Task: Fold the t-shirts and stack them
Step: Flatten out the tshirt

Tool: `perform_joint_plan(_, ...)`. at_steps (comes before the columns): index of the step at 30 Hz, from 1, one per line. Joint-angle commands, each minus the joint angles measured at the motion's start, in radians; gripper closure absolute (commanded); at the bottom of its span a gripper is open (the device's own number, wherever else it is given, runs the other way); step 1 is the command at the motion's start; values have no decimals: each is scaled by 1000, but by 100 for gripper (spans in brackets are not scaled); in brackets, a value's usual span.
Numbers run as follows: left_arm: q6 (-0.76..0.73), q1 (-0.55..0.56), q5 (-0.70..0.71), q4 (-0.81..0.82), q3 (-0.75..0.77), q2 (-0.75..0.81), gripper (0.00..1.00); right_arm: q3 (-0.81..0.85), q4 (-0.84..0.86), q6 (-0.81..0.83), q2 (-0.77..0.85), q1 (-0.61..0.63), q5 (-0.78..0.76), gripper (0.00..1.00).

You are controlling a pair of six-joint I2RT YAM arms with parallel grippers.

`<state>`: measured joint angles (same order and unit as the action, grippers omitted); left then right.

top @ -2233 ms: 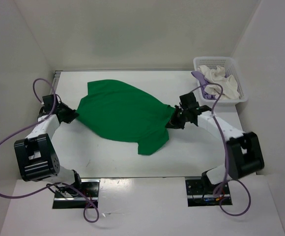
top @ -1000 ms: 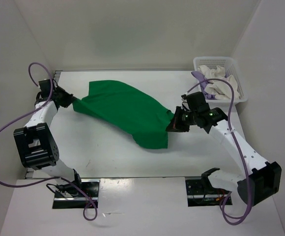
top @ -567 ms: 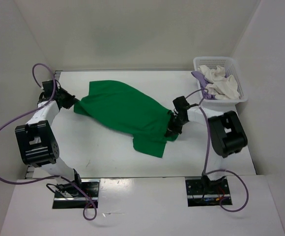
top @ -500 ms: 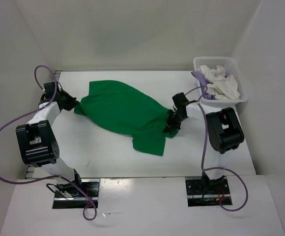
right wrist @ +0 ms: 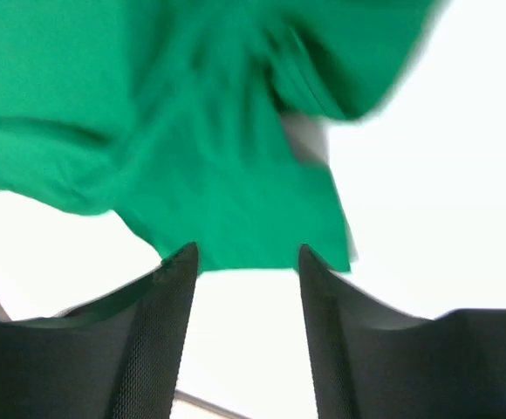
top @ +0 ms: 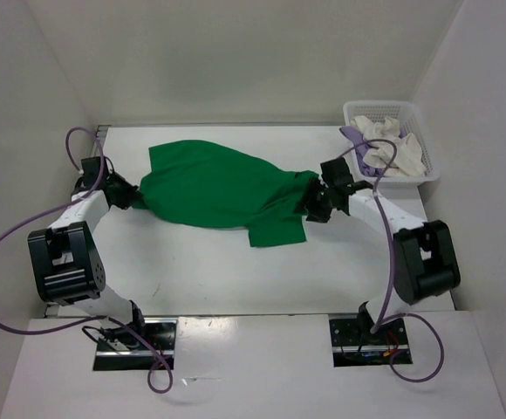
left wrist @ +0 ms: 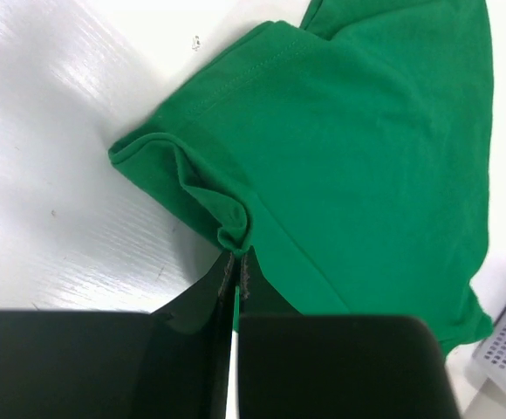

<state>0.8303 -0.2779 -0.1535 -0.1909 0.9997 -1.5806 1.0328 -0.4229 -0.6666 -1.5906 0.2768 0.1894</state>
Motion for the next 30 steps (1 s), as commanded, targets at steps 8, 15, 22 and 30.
perform_joint_plan(8,-48,74,0,-4,-24,65,100,-247,76,-119,95,-13,-82,53)
perform_joint_plan(15,-48,95,0,-4,-35,65,100,-257,139,-131,17,-13,-61,56)
perform_joint_plan(22,-48,106,0,-4,-55,85,100,-226,161,-131,-46,-13,-59,72)
perform_joint_plan(30,-7,125,-9,-13,-40,137,100,-80,17,-100,72,-13,-80,100)
